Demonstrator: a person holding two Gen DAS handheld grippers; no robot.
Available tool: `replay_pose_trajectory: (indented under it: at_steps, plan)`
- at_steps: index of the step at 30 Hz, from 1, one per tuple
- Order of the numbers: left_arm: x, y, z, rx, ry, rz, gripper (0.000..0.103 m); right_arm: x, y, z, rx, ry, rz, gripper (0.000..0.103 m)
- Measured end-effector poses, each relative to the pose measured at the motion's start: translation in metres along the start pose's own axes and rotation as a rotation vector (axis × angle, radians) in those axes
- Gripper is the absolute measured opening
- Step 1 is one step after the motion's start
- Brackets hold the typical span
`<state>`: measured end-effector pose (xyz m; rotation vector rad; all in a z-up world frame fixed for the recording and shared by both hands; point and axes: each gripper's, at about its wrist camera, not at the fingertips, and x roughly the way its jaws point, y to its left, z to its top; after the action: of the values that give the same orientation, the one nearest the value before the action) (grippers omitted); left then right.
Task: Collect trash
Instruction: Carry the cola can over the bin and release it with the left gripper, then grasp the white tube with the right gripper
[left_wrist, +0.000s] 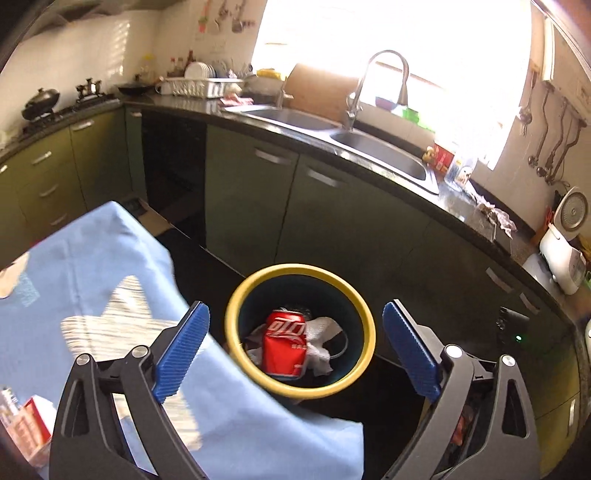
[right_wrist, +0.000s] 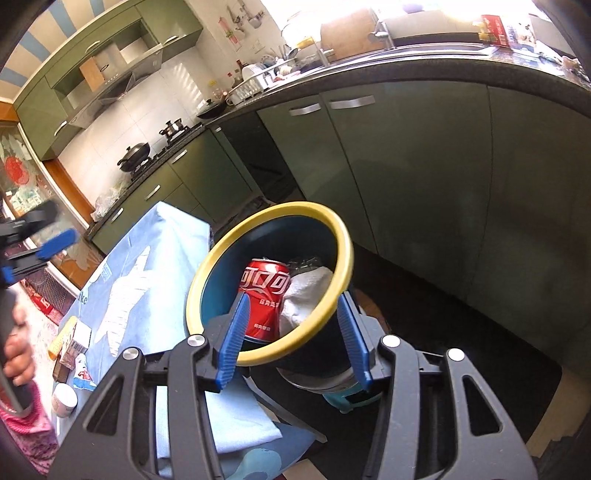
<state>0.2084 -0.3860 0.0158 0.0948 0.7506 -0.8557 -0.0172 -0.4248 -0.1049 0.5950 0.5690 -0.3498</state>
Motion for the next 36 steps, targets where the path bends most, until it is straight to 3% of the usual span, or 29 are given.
replay_pose_trajectory:
  at_steps: [8,18,24,27,32,36]
  plan:
    - [-0.107,0.056,-0.039,-0.053,-0.109,0.145,0.098,0.006,0.037,0.001,-0.081,0.029,0.024,0.047]
    - [-0.193,0.139,-0.122,-0.193,-0.101,0.35,0.098,0.023,0.139,-0.009,-0.309,0.121,0.135,0.047]
    - [-0.223,0.178,-0.172,-0.263,-0.092,0.431,0.098,0.04,0.231,-0.034,-0.55,0.263,0.315,0.047]
    - [-0.23,0.19,-0.192,-0.294,-0.084,0.443,0.098,0.05,0.274,-0.05,-0.683,0.339,0.363,0.047]
    - [-0.236,0.201,-0.215,-0.326,-0.074,0.455,0.098,0.068,0.333,-0.092,-0.922,0.454,0.394,0.047]
    - [-0.236,0.206,-0.222,-0.343,-0.074,0.444,0.098,0.083,0.354,-0.115,-1.029,0.507,0.357,0.047]
